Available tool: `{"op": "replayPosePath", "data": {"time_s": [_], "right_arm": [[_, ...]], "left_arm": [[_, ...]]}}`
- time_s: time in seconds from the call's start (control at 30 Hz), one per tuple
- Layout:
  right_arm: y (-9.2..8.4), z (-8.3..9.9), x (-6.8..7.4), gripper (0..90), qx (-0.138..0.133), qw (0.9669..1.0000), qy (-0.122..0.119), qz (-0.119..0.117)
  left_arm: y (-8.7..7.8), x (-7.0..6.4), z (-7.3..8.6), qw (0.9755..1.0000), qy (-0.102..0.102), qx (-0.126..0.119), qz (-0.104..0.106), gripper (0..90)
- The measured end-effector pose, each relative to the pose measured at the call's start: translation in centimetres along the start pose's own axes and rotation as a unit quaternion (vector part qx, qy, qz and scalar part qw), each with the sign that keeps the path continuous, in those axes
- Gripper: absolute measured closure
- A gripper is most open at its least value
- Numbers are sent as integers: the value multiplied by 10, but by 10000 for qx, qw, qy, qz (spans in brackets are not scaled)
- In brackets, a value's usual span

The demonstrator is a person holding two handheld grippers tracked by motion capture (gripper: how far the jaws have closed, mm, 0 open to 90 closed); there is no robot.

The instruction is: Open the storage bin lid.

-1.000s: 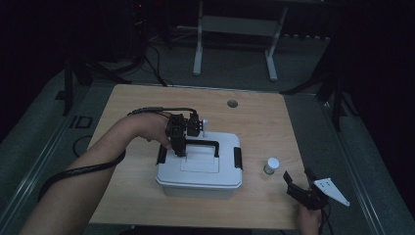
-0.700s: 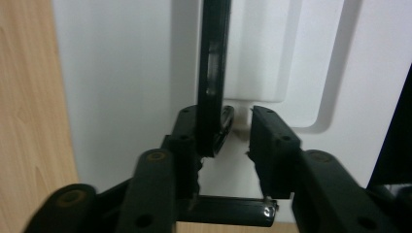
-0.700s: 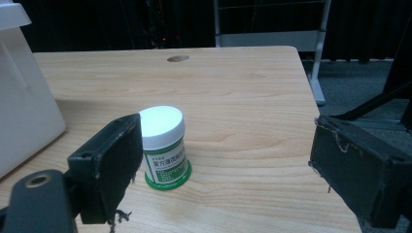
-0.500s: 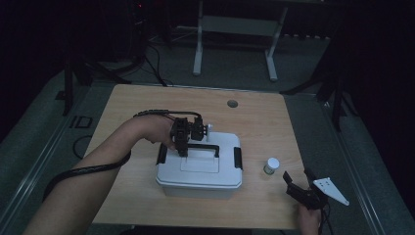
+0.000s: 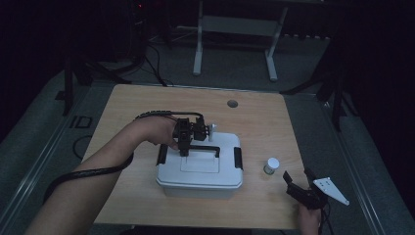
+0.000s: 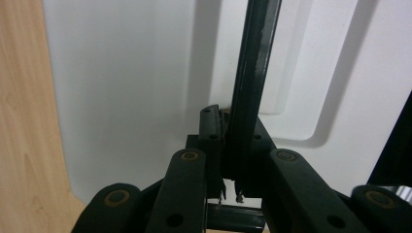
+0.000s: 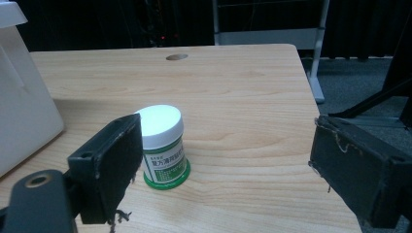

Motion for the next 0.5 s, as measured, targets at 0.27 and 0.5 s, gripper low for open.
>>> {"op": "replayPosePath", "data": {"time_s": [0.27, 0.5], "right_arm": [[0, 0, 0, 115, 3, 10000, -3, 20], [0, 0, 0, 115, 1, 10000, 1, 17]], "left_arm": [[-2, -4, 0, 9997, 107, -202, 54, 835], [-6, -5, 2, 9995, 160, -228, 152, 836]]}}
Point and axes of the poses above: each handheld gripper's, and its own axes: y roughly forward along the jaws, z roughly out of its underside, x roughly to its left, the point moved 6 cm from there along y, roughly forward along the jaws, and after that the axes turned 15 degrees about y, right-handed, at the moved point
